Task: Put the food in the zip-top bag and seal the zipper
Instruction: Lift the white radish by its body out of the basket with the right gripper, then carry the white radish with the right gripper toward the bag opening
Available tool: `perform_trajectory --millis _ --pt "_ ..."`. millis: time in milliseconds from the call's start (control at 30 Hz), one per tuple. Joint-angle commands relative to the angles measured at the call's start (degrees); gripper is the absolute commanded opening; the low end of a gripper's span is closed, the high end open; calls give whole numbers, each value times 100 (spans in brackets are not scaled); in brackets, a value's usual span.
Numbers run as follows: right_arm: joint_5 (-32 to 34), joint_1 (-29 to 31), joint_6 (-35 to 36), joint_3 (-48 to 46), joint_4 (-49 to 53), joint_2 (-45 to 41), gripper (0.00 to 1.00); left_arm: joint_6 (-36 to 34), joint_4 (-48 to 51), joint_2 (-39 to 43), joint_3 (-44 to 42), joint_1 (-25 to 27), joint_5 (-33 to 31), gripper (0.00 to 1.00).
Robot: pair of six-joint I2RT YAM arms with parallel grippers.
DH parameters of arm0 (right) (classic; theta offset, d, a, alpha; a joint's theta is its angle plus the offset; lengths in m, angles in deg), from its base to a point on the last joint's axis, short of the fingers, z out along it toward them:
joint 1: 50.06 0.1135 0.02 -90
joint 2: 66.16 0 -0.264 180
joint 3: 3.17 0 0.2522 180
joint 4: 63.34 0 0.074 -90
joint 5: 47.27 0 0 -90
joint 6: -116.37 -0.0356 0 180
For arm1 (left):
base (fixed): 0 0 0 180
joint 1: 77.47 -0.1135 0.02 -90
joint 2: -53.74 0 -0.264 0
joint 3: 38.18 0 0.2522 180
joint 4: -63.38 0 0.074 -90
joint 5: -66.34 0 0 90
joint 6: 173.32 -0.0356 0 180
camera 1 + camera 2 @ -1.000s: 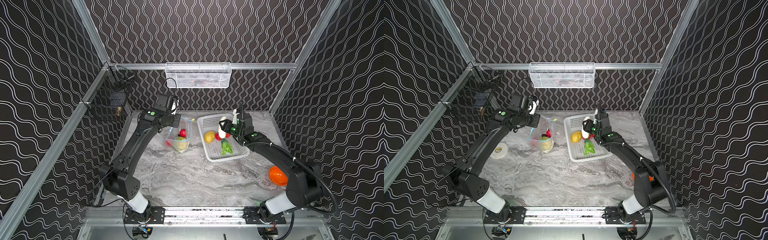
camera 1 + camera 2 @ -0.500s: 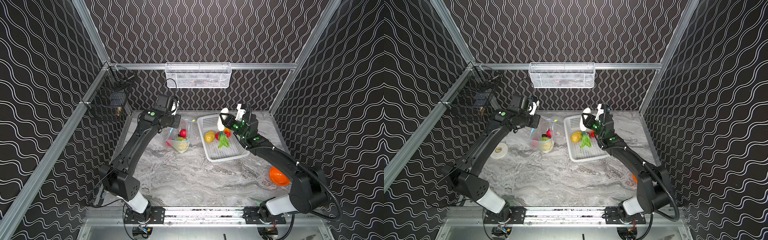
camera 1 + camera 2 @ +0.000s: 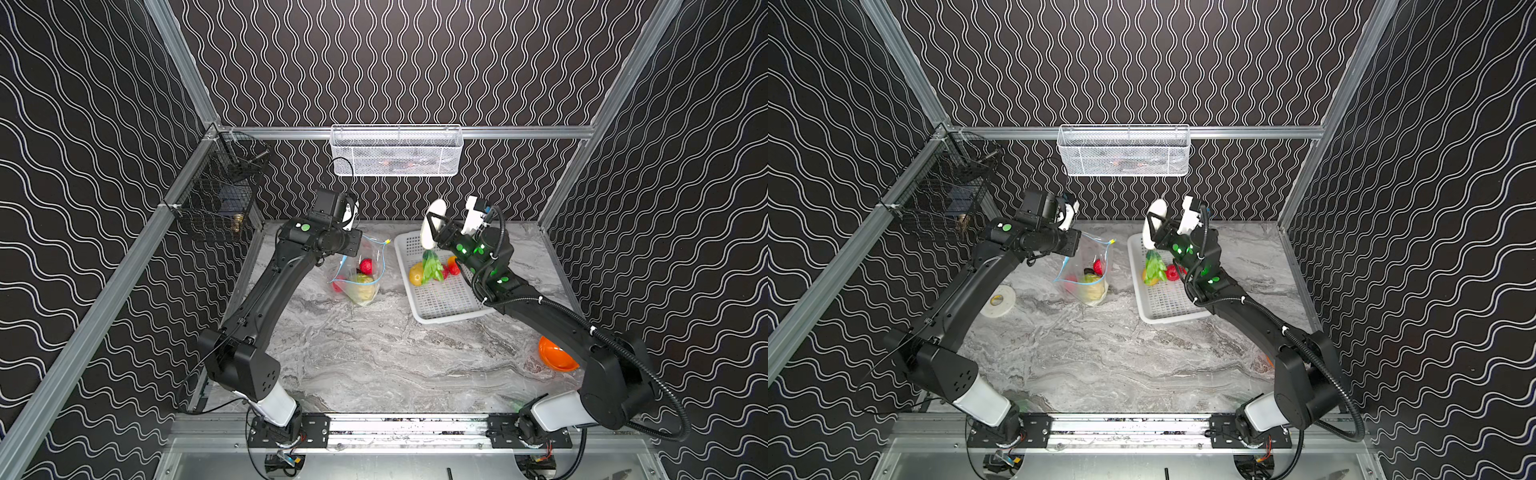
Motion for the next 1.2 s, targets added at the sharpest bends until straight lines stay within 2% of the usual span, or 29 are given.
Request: perform_trajectory --millis 0,567,1167 --pt "-1 59 173 239 -349 111 28 -71 -68 1 13 -11 59 0" --pt "232 525 436 750 -658 261 30 -52 -5 -100 110 -8 204 0" --pt "30 846 32 1224 -1781 1055 30 -60 30 -225 153 -8 217 0"
